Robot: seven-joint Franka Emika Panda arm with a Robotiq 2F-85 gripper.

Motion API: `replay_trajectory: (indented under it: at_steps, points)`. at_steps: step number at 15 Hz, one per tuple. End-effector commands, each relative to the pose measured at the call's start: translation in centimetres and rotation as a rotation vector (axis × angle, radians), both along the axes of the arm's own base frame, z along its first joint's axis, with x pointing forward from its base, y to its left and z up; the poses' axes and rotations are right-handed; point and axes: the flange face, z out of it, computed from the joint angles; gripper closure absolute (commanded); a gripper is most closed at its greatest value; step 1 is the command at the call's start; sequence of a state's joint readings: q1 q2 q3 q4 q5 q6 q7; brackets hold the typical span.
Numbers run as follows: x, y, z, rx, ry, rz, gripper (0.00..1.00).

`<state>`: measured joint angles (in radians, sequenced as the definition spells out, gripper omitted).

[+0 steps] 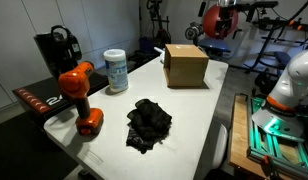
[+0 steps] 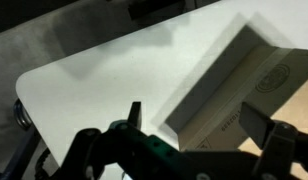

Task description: Turn the box upright

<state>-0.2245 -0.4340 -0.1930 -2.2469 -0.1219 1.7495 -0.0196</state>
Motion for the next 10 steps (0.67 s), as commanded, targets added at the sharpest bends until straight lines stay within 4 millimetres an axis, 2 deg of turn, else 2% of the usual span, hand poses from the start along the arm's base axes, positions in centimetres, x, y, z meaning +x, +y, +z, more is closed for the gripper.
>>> replay_trajectory:
  at_steps: [1,2,4,8,10]
  points:
    - [-1.4,1.0,3.2,-0.082,-0.077,-0.061,0.00]
    - [-0.5,0.6,2.1,-0.032,-0.038,-0.041,0.00]
    - [-1.0,0.9,3.4,-0.052,-0.067,-0.046,0.00]
    - [-1.2,1.0,3.7,-0.056,-0.073,-0.049,0.00]
    - [0.8,2.8,4.2,-0.004,-0.129,-0.057,0.00]
